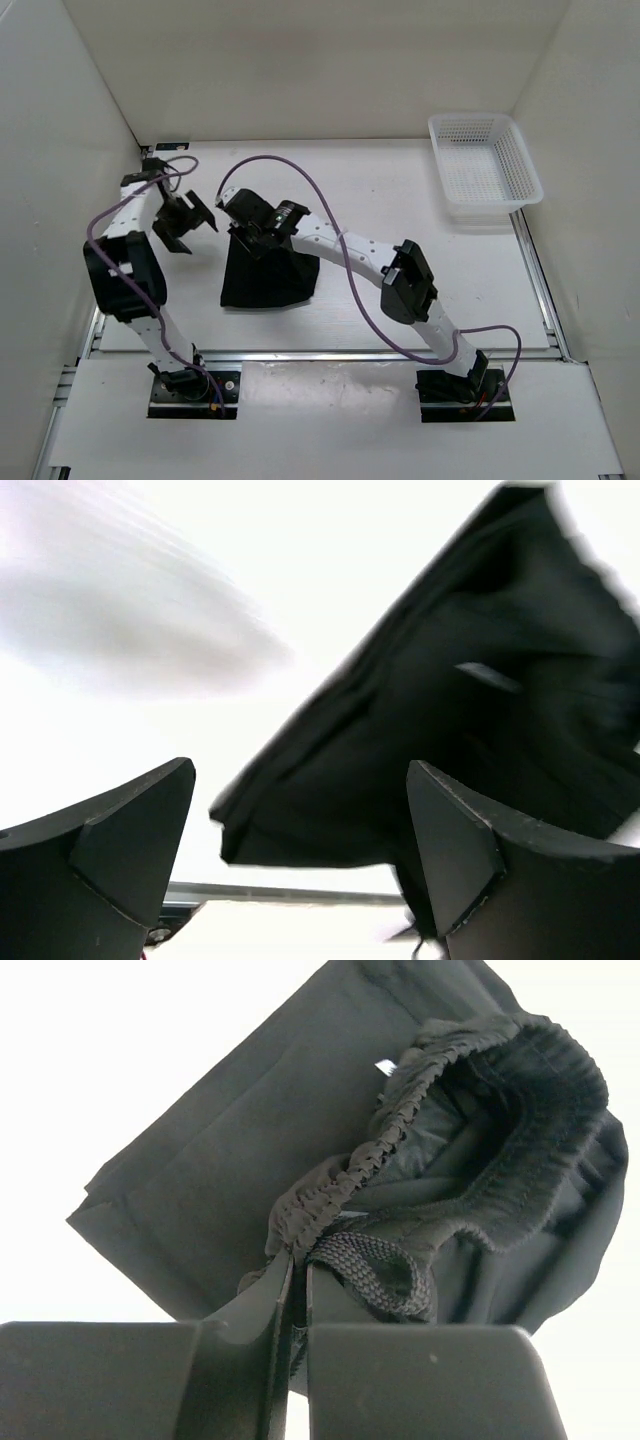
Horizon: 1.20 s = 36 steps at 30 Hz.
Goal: Fold and stack the shorts
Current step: Fold the shorts
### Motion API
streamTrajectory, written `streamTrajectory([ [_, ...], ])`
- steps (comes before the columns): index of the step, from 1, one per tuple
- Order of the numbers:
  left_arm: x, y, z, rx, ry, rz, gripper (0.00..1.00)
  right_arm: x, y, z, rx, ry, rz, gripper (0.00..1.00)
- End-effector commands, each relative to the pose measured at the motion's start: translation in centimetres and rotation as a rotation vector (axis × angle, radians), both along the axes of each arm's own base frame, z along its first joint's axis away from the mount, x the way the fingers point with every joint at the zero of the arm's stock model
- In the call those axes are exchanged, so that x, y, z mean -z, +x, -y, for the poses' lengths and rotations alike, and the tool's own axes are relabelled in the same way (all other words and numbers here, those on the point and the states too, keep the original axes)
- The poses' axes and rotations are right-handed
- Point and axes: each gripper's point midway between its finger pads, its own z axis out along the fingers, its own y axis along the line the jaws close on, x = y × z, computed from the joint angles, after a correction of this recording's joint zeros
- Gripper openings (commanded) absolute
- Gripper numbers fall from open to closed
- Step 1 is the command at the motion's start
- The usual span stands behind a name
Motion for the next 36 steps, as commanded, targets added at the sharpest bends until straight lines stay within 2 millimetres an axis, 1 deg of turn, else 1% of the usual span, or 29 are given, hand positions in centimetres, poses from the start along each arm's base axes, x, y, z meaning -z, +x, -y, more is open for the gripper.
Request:
streamTrajectory([
  [1,-7.3,0.4,-2.0,-0.057,0.021,0.173,0.98,-1.5,-0.4,-3.7,-0.101,0.093,0.017,0.10],
  [3,-8.1,0.2,-2.6,-0.076,0.057,0.185,0.98,-1.7,-0.7,-4.7,-0.131,0.125,-0.003,0.29],
  [4,-8.6,0.2,-2.5,-0.084,0.057,0.197,0.98,-3.2,-1.1,-5.0,-0.140,0.161,-0.007,0.50],
  [5,-8.5,0.0,-2.5,-0.084,0.055,0.188,0.98,-4.0,-1.3,-5.1,-0.151,0.184,-0.005,0.56],
  [6,-8.8,-0.1,-2.5,-0.085,0.057,0.197,0.98,-4.8,-1.9,-5.1,-0.152,0.204,-0.005,0.61],
  [7,-8.8,-0.1,-2.5,-0.085,0.057,0.197,0.98,-7.9,-2.2,-4.4,-0.136,0.257,0.021,0.64],
  [8,-8.4,-0.4,-2.4,-0.084,0.054,0.184,0.98,-9.4,-2.0,-4.3,-0.122,0.302,0.050,0.66],
  [9,-8.5,-0.2,-2.5,-0.076,0.059,0.194,0.97,-7.6,-2.3,-2.8,-0.099,0.262,0.034,0.67],
  [10,-8.4,-0.2,-2.6,-0.079,0.069,0.192,0.97,-10.9,-2.5,-1.2,-0.058,0.317,0.071,0.67],
  [11,-8.3,-0.6,-2.6,-0.067,0.072,0.189,0.97,-11.7,-2.0,-0.1,-0.019,0.341,0.091,0.67],
  [12,-7.9,-0.8,-2.6,-0.067,0.069,0.177,0.97,-11.9,-2.1,1.1,0.014,0.345,0.097,0.67],
  [13,-7.9,-0.6,-2.6,-0.058,0.074,0.189,0.97,-11.6,-2.0,3.9,0.065,0.331,0.089,0.67],
  [15,-7.2,-0.9,-2.6,-0.046,0.075,0.174,0.96,-10.8,-1.9,6.4,0.174,0.345,0.040,0.60],
  [16,-7.5,-0.8,-2.7,-0.047,0.078,0.192,0.96,-9.3,-1.7,9.1,0.228,0.331,-0.005,0.58],
  [17,-7.2,-1.0,-2.4,-0.044,0.067,0.182,0.96,-8.4,-1.8,10.2,0.266,0.339,-0.054,0.58],
  [18,-6.8,-1.3,-2.4,-0.034,0.067,0.170,0.95,-7.9,-0.9,12.1,0.379,0.384,-0.140,0.58],
  [19,-6.8,-1.1,-2.5,-0.034,0.070,0.182,0.95,-6.7,-1.1,12.9,0.417,0.394,-0.214,0.58],
  [20,-6.5,-1.3,-2.1,-0.024,0.067,0.170,0.95,-5.3,-2.3,13.0,0.417,0.408,-0.338,0.61],
  [21,-6.1,-1.3,-2.1,-0.024,0.066,0.169,0.95,-3.0,-2.9,13.7,0.452,0.398,-0.423,0.62],
  [22,-6.4,-1.4,-2.1,-0.024,0.068,0.178,0.95,-2.3,-2.7,14.0,0.509,0.429,-0.490,0.62],
  [23,-6.4,-1.3,-1.8,-0.015,0.067,0.178,0.95,-1.8,-3.2,13.8,0.511,0.443,-0.530,0.64],
  [25,-6.1,-1.6,-1.6,-0.013,0.057,0.169,0.95,-0.1,-3.6,13.1,0.516,0.461,-0.611,0.65],
  [26,-6.1,-1.6,-1.6,-0.013,0.056,0.169,0.95,0.0,-3.6,12.6,0.526,0.475,-0.636,0.65],
  [30,-5.8,-1.8,-1.7,-0.006,0.066,0.160,0.95,2.0,-3.4,11.6,0.563,0.481,-0.698,0.65],
  [31,-5.8,-1.9,-1.7,0.003,0.068,0.161,0.95,2.0,-3.0,11.1,0.565,0.499,-0.697,0.65],
  [32,-5.8,-1.9,-1.7,0.003,0.068,0.161,0.95,2.3,-3.1,10.9,0.556,0.500,-0.708,0.65],
  [33,-5.8,-1.9,-1.9,0.000,0.077,0.159,0.95,3.4,-3.1,10.8,0.578,0.481,-0.728,0.64],
  [35,-5.8,-1.9,-1.9,0.000,0.077,0.159,0.95,3.7,-3.1,10.1,0.565,0.490,-0.761,0.64],
  [36,-5.8,-1.9,-1.9,0.000,0.077,0.159,0.95,4.4,-3.2,9.9,0.576,0.483,-0.782,0.64],
])
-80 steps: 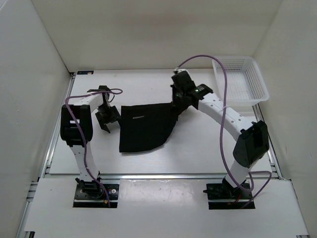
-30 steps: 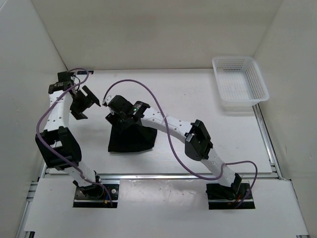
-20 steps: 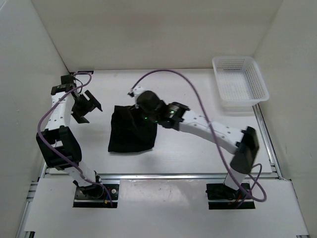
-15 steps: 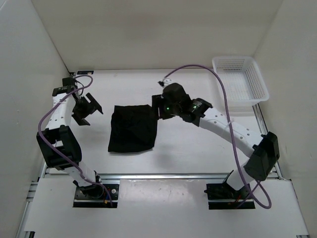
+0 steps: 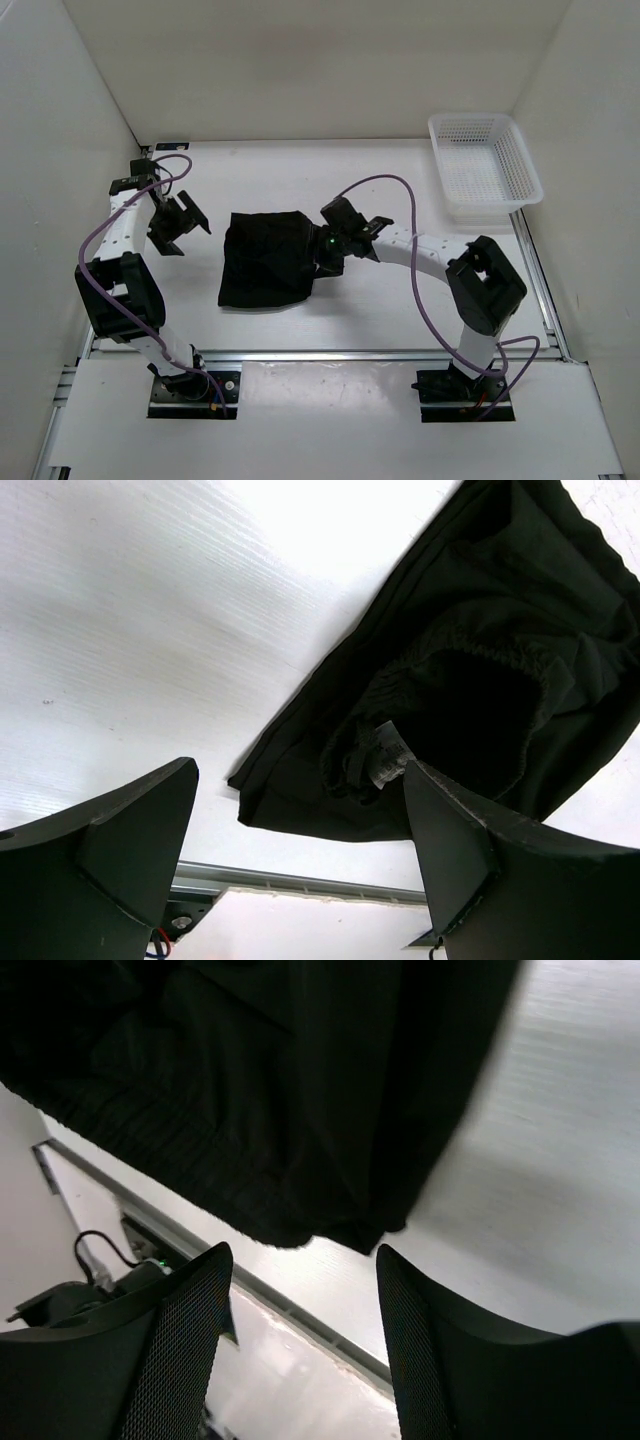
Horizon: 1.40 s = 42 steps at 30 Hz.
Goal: Fold and stack the shorts
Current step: Fold the shorts
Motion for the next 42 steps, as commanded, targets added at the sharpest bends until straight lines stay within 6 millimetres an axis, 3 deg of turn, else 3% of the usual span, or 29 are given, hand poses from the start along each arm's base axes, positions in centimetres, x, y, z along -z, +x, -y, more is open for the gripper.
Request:
streamTrajectory([
  [1,-1.0,0.1,-0.2,0.012,0.025,0.047,0.95,-0.5,0.5,-2.4,-0.001,0.099,-0.041,0.64],
  [8,-1.2,0.3,-0.4,0.009,0.035,0.054,0.95,0.8,0.2,-3.3,0.003,0.081,-0.066,0.60],
  [10,-1.2,0.2,-0.5,0.006,0.044,0.052,0.95,1.0,0.5,-3.5,0.009,0.077,-0.061,0.55],
  [11,-1.2,0.2,-0.6,0.015,0.047,0.053,0.95,1.1,0.7,-3.4,0.015,0.072,-0.055,0.37],
  [13,-0.9,0.0,-0.5,0.015,0.045,0.044,0.95,1.3,1.2,-3.4,0.030,0.060,-0.041,0.17],
  [14,-0.9,0.0,-0.5,0.015,0.045,0.044,0.95,1.3,1.2,-3.4,0.020,0.057,-0.032,0.01],
  [18,-1.1,-0.3,-0.6,0.012,0.054,0.042,0.95,-1.1,2.8,-3.5,0.012,0.039,0.066,0.01],
  [21,-1.3,-0.5,-0.6,0.021,0.057,0.043,0.95,-4.5,4.2,-4.5,-0.020,0.066,0.149,0.01],
  [23,-1.7,-0.5,-0.6,0.021,0.059,0.053,0.95,-5.0,5.1,-5.6,-0.046,0.065,0.162,0.01],
  [24,-1.4,-0.8,-0.6,0.021,0.057,0.045,0.95,-7.9,6.3,-7.1,-0.061,0.114,0.211,0.01],
  [25,-1.7,-0.8,-0.5,0.021,0.059,0.053,0.95,-6.4,6.7,-7.7,-0.077,0.083,0.179,0.01],
  [26,-1.6,-1.0,-0.5,0.021,0.057,0.045,0.95,-6.8,7.3,-8.6,-0.092,0.092,0.185,0.01],
  [27,-1.7,-1.3,-0.4,0.021,0.057,0.046,0.95,-5.2,8.1,-9.6,-0.111,0.099,0.146,0.04],
  [28,-1.3,-1.6,-0.4,0.021,0.055,0.034,0.95,-9.1,9.7,-12.0,-0.128,0.190,0.212,0.11],
  [29,-1.7,-1.6,-0.4,0.021,0.058,0.047,0.95,-10.0,10.9,-12.9,-0.136,0.227,0.225,0.22],
  [30,-1.7,-2.1,-0.3,0.021,0.056,0.042,0.95,-8.2,12.3,-14.0,-0.145,0.237,0.208,0.50],
  [31,-1.6,-2.4,-0.4,0.019,0.063,0.031,0.95,-12.4,13.2,-15.5,-0.168,0.328,0.281,0.60],
  [34,-2.2,-3.1,-1.0,0.010,0.086,0.029,0.95,-13.5,14.9,-16.1,-0.163,0.388,0.297,0.71],
  [35,-3.0,-3.0,-1.0,0.009,0.093,0.056,0.95,-14.6,15.3,-15.7,-0.155,0.405,0.321,0.73],
  [36,-3.5,-3.1,-1.5,-0.005,0.109,0.074,0.95,-15.0,14.6,-14.9,-0.163,0.397,0.326,0.73],
  [38,-4.7,-2.7,-1.6,-0.007,0.118,0.112,0.95,-15.8,15.8,-13.6,-0.098,0.384,0.414,0.73],
  [39,-5.2,-2.3,-1.4,-0.004,0.113,0.145,0.93,-15.3,15.0,-12.0,-0.075,0.343,0.413,0.73],
  [40,-5.6,-1.8,-1.1,0.019,0.120,0.166,0.90,-15.1,15.4,-10.7,-0.038,0.318,0.421,0.73],
  [41,-6.0,-1.6,-0.7,0.048,0.128,0.188,0.84,-17.1,15.6,-8.9,0.006,0.306,0.474,0.73],
  [42,-6.3,-1.2,-0.1,0.068,0.130,0.208,0.83,-16.5,15.2,-7.9,0.024,0.280,0.468,0.73],
])
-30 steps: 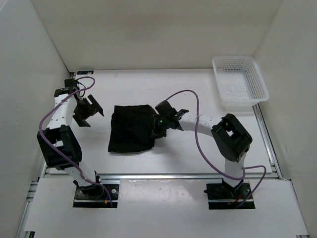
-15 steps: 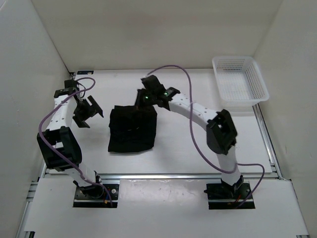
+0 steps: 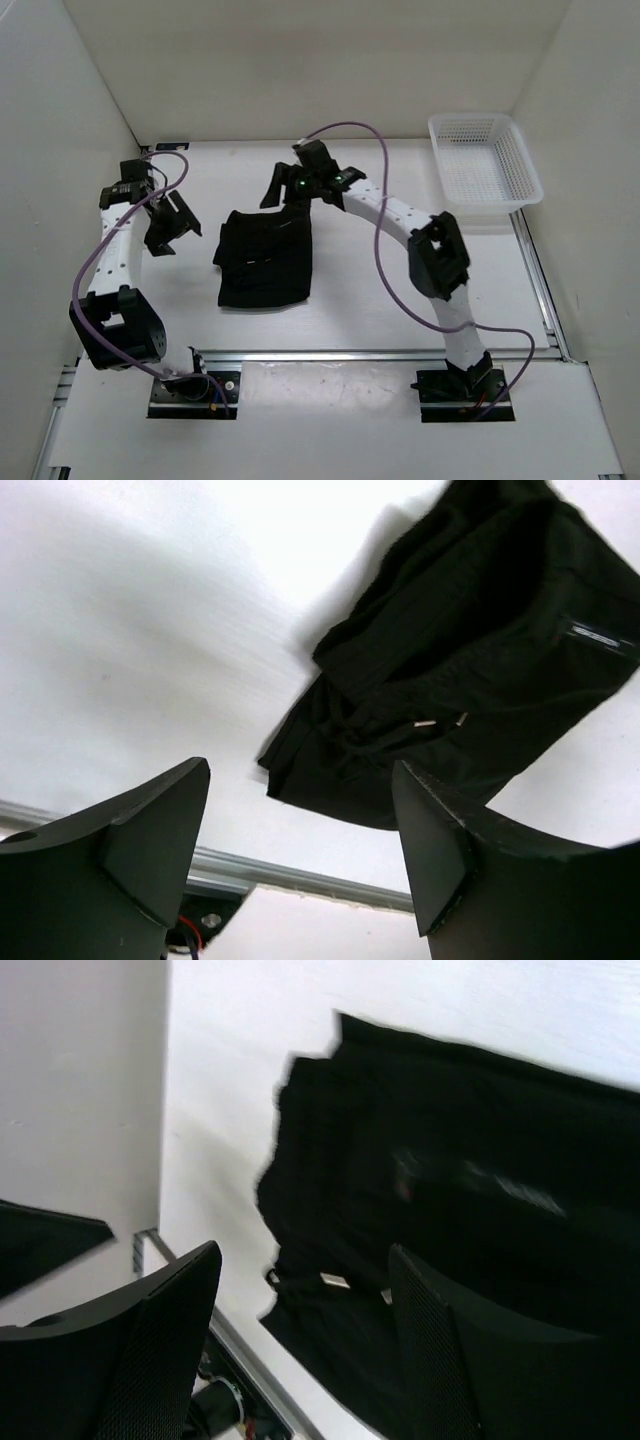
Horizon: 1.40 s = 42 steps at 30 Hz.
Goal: Fold and stack the shorts
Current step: Fold the shorts
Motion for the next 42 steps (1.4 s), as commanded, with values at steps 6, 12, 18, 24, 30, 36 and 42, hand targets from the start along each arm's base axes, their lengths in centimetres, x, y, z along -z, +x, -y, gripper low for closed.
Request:
streamTrajectory([
  [6,-1.1,3.0,4.3,0.181,0.029,0.092,0.86,-3.0,-3.1,10.7,0.139,-0.116,0.118,0.58],
  [12,3.2,5.9,5.3,0.170,0.000,0.005,1.00,3.9,-8.9,13.4,0.054,-0.243,-0.032,0.64],
  [18,9.1,6.9,3.9,0.136,0.077,-0.155,1.00,8.4,-12.3,12.4,-0.042,-0.230,-0.185,0.83],
  [24,12.3,5.4,4.2,0.110,0.051,-0.260,0.71,11.3,-13.0,10.0,-0.067,-0.200,-0.245,0.74],
  [30,13.8,5.2,5.5,0.124,-0.005,-0.296,0.10,13.3,-11.4,8.4,-0.020,-0.163,-0.268,0.27],
  [36,13.9,7.9,8.0,0.211,-0.046,-0.261,0.10,12.3,-8.3,10.0,0.121,-0.181,-0.210,0.00],
  [42,12.5,11.6,13.0,0.313,-0.067,-0.224,0.12,11.7,-5.4,16.8,0.333,-0.283,-0.166,0.00],
])
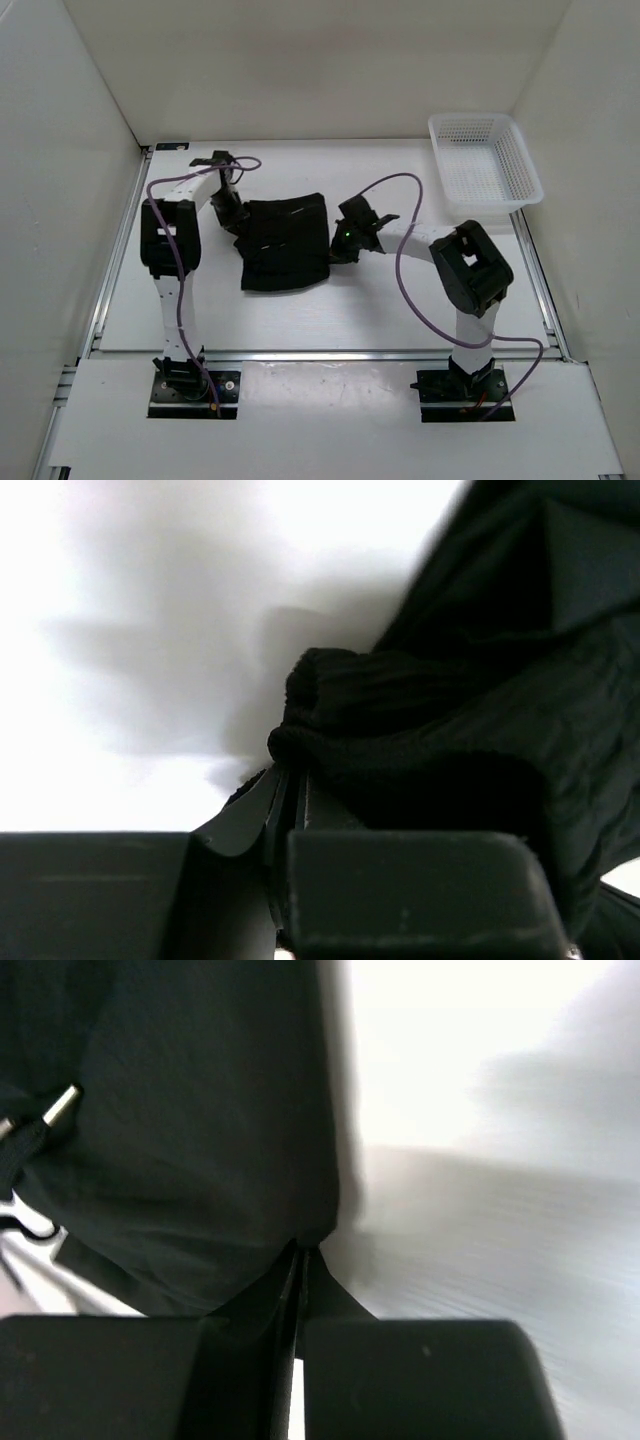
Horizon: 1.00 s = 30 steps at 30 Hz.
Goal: Fold and stack the shorts
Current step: Fold the shorts
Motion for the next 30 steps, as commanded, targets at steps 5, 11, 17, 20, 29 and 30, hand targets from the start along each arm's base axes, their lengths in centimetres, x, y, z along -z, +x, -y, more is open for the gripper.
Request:
streamTrajectory([
  [5,-3.1,3.4,7.3,0.130,-0.099,0.085,0.58,-2.7,3.8,6.2,0.181,-0.130,0.107,0.00],
  [11,-7.5,3.0,6.9,0.135,-0.066,0.139,1.00,-6.9,4.1,7.1,0.143,-0.182,0.216,0.98],
  [17,-16.4,2.1,1.7,0.034,-0.007,0.322,1.00,-15.3,3.7,12.7,0.242,-0.338,0.445,1.00],
  [20,-19.6,-0.2,-1.6,-0.004,0.048,0.384,1.00,-18.7,2.4,17.2,0.330,-0.425,0.529,1.00],
  [29,-18.4,-12.1,-7.2,-0.089,0.124,0.412,1.00,-19.5,-5.1,26.4,0.491,-0.524,0.521,1.00],
  [30,-18.3,-12.9,-7.4,-0.094,0.137,0.427,1.00,-17.9,-6.3,27.1,0.490,-0.546,0.482,1.00],
])
